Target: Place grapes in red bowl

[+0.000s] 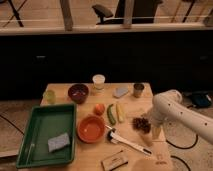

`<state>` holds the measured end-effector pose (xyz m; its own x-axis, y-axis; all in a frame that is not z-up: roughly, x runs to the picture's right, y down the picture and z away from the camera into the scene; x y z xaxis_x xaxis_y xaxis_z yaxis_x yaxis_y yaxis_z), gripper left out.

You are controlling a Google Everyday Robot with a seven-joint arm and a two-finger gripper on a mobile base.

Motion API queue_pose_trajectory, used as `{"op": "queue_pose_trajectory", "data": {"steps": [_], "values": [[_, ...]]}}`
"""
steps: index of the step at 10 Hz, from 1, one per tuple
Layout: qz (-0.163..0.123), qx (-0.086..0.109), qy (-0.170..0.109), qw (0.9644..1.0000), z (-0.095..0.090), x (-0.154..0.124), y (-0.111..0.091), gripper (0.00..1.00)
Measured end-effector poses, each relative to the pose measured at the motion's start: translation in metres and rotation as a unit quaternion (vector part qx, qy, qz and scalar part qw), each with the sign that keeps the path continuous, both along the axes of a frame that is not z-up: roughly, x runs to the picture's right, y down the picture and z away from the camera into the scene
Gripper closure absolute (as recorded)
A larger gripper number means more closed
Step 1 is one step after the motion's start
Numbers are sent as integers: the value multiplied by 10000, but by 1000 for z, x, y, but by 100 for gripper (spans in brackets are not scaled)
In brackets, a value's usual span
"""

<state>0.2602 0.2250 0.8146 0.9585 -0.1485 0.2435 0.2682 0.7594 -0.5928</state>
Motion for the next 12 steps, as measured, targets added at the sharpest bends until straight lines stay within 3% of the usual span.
{"op": "queue_pose_trajectory", "data": {"steps": [12], "values": [[-61, 28, -40, 10000, 5, 4, 8, 20]]}}
